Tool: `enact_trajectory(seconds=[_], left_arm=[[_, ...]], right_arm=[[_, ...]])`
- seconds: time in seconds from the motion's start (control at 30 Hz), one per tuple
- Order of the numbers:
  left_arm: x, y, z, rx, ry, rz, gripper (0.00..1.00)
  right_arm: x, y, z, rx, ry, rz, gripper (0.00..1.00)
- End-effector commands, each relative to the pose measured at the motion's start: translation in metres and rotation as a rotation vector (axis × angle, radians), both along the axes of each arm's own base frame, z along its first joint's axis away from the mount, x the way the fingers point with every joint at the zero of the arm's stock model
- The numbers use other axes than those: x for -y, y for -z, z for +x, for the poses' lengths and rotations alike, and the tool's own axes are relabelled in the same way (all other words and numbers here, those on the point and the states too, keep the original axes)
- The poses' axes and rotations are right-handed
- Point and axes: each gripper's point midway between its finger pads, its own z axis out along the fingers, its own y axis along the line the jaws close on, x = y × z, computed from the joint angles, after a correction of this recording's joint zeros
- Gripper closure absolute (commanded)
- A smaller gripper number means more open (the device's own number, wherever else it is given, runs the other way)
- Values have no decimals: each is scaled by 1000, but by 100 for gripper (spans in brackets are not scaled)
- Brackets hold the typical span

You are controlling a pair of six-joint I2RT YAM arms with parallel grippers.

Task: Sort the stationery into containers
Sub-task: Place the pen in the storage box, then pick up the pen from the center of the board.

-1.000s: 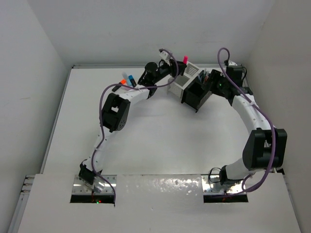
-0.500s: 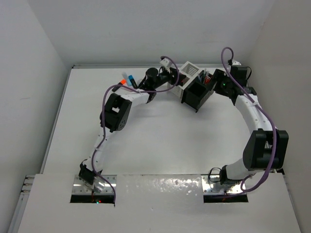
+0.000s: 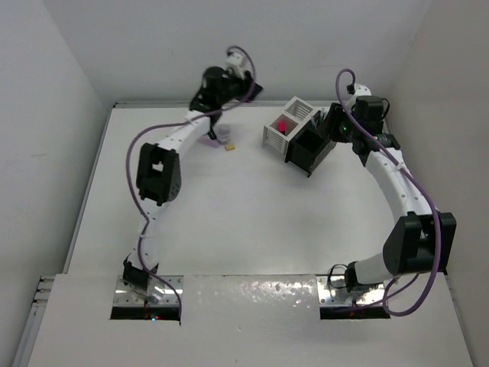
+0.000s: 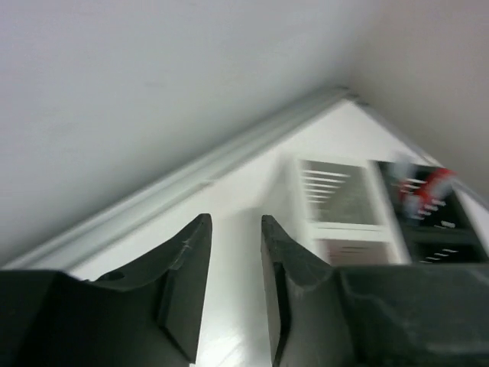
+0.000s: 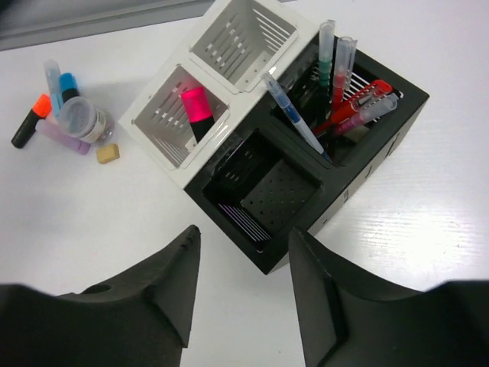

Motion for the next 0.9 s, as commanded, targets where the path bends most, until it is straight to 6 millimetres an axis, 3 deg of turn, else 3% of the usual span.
enact_trajectory(seconds=[0.0,0.03,0.13,0.2,0.23,0.27,0.3,0.33,0.43,0.87], left_arm=[[-137,-31,26,-121,-241,78,71],[-174,-15,27,-193,-300,112,71],[-230,21,28,-266,-397,248,62],[-251,39,28,-273,-417,344,51],[-267,63,25,-331,-435,390,48],[-277,70,26,-345,-447,411,43],[-285,79,26,-370,-457,421,41],[-299,102,22,-436,-467,434,39],[-325,120,22,-494,-486,421,36],[-309,195,-2,-551,-311,605,34]], right_arm=[[-7,-35,7,108,-27,-10,52],[-8,-33,8,106,-27,-8,52],[-15,-32,12,103,-30,-6,50],[-20,-26,15,85,-35,-2,48],[-22,-30,17,91,-36,5,47],[-26,-24,19,69,-40,6,47],[-28,-25,20,68,-45,5,47],[-30,-26,20,61,-46,7,46],[-38,-24,20,51,-61,-5,46],[-44,-11,0,1,-59,-50,46]])
